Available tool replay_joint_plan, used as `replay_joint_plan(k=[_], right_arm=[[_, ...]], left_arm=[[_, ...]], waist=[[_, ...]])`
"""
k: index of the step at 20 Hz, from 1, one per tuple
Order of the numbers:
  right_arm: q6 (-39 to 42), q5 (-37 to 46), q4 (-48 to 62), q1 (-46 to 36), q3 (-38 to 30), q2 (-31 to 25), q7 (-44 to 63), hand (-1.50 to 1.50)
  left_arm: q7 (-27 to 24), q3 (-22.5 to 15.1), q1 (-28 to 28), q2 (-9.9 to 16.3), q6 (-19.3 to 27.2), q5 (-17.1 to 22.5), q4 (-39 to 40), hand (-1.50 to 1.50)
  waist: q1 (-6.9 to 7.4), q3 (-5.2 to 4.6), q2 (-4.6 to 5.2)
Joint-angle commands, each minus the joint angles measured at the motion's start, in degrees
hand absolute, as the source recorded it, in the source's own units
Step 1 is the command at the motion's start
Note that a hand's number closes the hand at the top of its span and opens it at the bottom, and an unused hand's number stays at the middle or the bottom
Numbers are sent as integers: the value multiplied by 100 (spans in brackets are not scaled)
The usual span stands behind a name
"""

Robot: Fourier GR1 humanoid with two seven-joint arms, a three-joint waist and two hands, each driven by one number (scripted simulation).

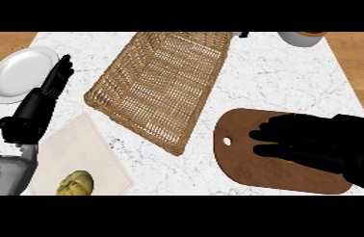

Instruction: Pick the lemon from the cutting board and place it in the basket

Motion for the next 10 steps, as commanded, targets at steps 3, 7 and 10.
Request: replay_joint_plan(k=[3, 7, 10], right_arm=[[1698, 66, 286, -1053, 256, -667, 202, -150], [2361, 578, 808, -1168, 302, -323, -151, -150], [2757, 1125, 1363, -1406, 210, 54, -495, -150]], left_arm=[[-76, -54, -126, -98, -12, -131, 87, 0], [104, 14, -45, -158, 5, -183, -91, 0], [161, 118, -148, -128, -154, -187, -3, 0]], waist=[[143, 3, 47], [57, 21, 25], [46, 25, 34]])
